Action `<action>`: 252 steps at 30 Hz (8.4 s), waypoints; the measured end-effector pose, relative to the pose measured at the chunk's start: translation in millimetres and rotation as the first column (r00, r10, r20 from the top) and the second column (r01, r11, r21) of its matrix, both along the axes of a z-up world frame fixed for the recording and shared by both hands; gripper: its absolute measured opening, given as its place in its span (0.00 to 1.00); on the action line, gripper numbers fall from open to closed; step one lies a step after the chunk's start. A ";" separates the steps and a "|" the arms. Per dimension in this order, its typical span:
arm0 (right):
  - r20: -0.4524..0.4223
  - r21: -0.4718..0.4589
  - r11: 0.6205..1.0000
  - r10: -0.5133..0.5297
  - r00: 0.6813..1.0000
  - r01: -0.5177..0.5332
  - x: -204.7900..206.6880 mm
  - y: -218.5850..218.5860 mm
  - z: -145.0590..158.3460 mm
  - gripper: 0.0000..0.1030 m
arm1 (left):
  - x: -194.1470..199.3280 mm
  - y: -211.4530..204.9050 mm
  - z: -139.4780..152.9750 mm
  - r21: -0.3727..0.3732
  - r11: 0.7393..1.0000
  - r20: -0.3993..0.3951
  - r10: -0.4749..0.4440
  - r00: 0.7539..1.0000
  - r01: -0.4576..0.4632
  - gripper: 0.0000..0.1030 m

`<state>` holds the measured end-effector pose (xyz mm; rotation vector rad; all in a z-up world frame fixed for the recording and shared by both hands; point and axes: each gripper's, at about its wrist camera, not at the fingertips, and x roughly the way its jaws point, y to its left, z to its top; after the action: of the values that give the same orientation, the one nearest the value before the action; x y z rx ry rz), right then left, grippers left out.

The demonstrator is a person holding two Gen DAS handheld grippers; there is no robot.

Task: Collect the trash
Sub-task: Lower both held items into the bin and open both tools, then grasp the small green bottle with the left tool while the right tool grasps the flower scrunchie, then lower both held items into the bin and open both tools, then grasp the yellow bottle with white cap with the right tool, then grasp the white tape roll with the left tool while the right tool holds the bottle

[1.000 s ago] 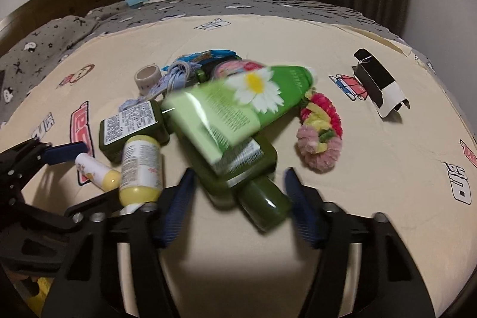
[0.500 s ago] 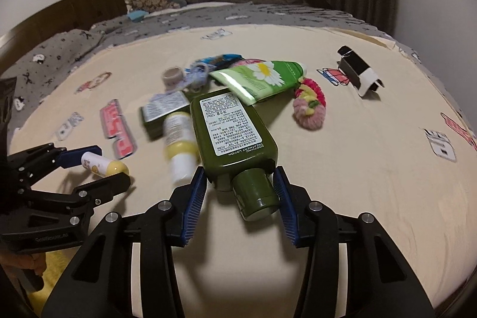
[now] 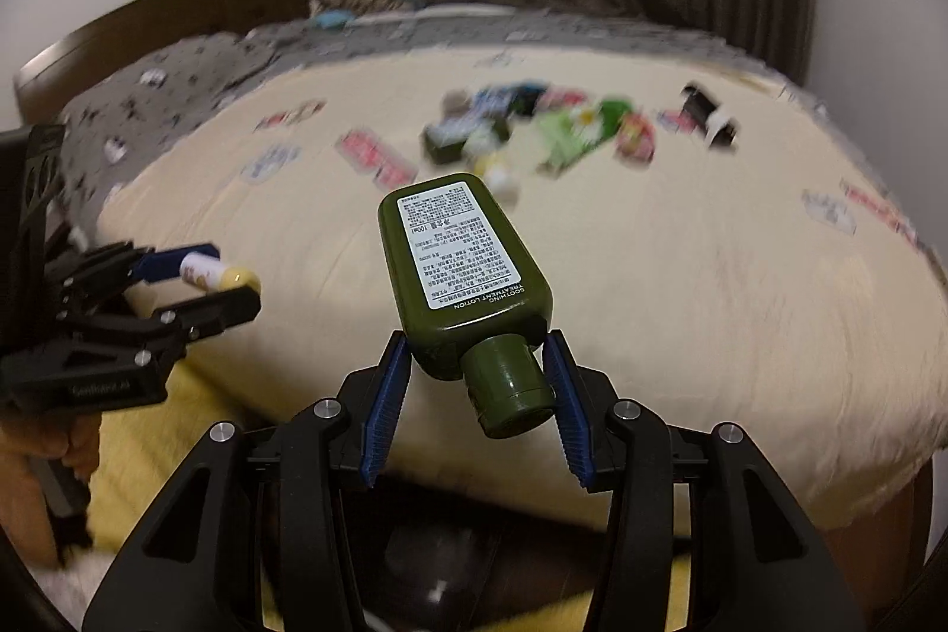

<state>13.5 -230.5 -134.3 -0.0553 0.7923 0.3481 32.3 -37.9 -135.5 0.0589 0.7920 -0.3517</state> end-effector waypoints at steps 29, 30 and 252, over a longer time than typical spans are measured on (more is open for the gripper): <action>-0.546 -0.067 0.997 -0.055 0.836 0.022 12.2 19.4 -206.4 0.47 | -7.8 -21.5 -207.9 0.081 0.987 -0.558 -0.072 0.827 0.140 0.63; -0.539 -0.071 0.997 -0.060 0.840 0.026 11.8 22.0 -204.9 0.49 | -7.6 -21.5 -207.1 0.082 0.987 -0.555 -0.071 0.829 0.140 0.67; 0.040 0.040 0.998 -0.039 0.998 0.038 95.0 -0.5 16.6 0.31 | 160.9 -12.0 29.7 0.038 0.999 0.026 -0.036 0.999 0.035 0.31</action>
<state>108.5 -231.1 -117.7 -0.0102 0.7448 0.3250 193.1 -49.9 -105.9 0.1123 0.7718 -0.3690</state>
